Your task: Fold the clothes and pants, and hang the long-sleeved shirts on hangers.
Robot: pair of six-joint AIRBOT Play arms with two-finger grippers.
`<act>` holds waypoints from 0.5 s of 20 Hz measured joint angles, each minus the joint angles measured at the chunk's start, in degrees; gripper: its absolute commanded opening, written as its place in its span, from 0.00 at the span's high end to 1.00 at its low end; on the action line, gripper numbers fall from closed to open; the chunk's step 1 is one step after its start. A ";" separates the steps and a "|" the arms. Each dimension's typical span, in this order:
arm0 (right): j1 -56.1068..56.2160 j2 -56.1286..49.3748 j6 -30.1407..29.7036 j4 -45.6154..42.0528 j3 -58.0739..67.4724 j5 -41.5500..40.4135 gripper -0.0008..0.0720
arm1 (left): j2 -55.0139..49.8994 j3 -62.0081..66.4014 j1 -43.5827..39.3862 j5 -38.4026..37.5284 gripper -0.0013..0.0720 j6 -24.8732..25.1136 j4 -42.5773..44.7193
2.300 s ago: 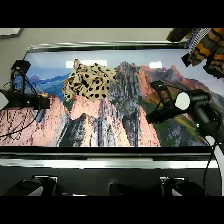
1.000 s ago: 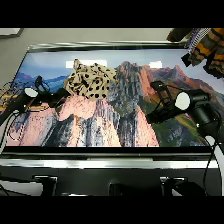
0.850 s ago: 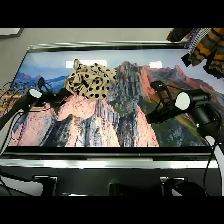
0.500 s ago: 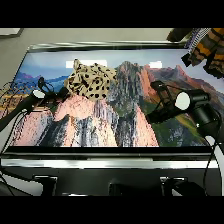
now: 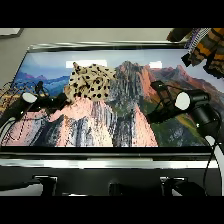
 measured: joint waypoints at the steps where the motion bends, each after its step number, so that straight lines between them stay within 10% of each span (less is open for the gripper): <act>1: 0.00 0.00 0.00 0.02 0.00 0.00 0.96 | 4.09 -3.13 0.00 -1.60 0.96 -1.42 1.22; 6: 0.00 0.00 3.06 2.01 0.00 -0.31 0.89 | 27.43 -16.15 0.00 -12.74 0.96 -10.64 10.08; 9: 0.07 -0.37 10.14 6.71 -0.02 -1.84 0.02 | 38.56 -19.32 0.00 -20.35 0.96 -15.89 16.22; 10: 0.07 -0.90 12.31 8.87 -0.02 -3.43 0.03 | 40.98 -19.85 0.00 -22.21 0.96 -16.83 17.51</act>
